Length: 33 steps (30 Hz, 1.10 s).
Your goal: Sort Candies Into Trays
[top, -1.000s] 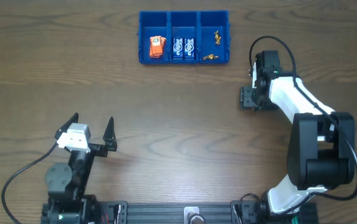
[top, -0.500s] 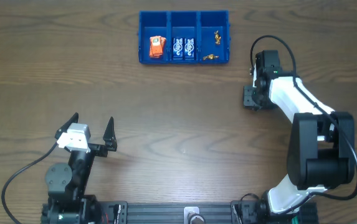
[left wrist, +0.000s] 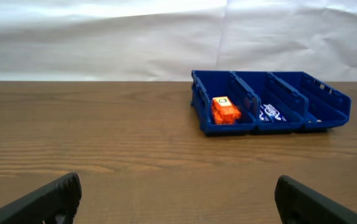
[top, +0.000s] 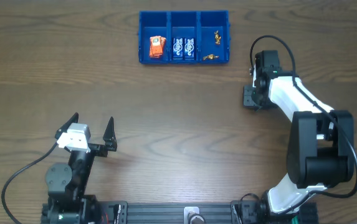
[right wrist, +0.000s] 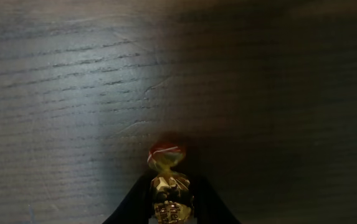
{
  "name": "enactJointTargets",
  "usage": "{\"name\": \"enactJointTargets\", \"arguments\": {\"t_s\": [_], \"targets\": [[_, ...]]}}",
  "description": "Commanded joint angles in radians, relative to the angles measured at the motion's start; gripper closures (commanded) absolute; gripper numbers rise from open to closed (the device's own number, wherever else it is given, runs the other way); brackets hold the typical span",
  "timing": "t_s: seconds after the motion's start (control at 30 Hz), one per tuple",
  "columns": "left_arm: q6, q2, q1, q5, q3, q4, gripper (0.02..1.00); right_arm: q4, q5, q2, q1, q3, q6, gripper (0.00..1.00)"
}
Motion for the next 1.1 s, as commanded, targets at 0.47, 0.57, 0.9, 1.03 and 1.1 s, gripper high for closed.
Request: {"name": "enactJointTargets", "arguments": {"t_s": [0.47,0.57,0.9,1.03,1.1], "targets": [[0.014,-0.006,-0.003,0.018,-0.021,-0.029,0.023,-0.110,0.082,-0.419,0.369,0.230,0.160,0.965],[0.014,-0.006,-0.003,0.018,-0.021,-0.029,0.020,-0.123,0.136,-0.316,0.372,0.435,0.158,0.965],[0.014,-0.006,-0.003,0.018,-0.021,-0.029,0.020,-0.232,0.168,0.267,0.323,1.072,0.144,0.965],[0.014,-0.006,-0.003,0.018,-0.021,-0.029,0.020,-0.228,0.110,0.362,0.292,1.075,0.181,0.965],[0.014,-0.006,-0.003,0.018,-0.021,-0.029,0.020,-0.232,0.084,0.397,0.280,1.075,0.186,0.965]]}}
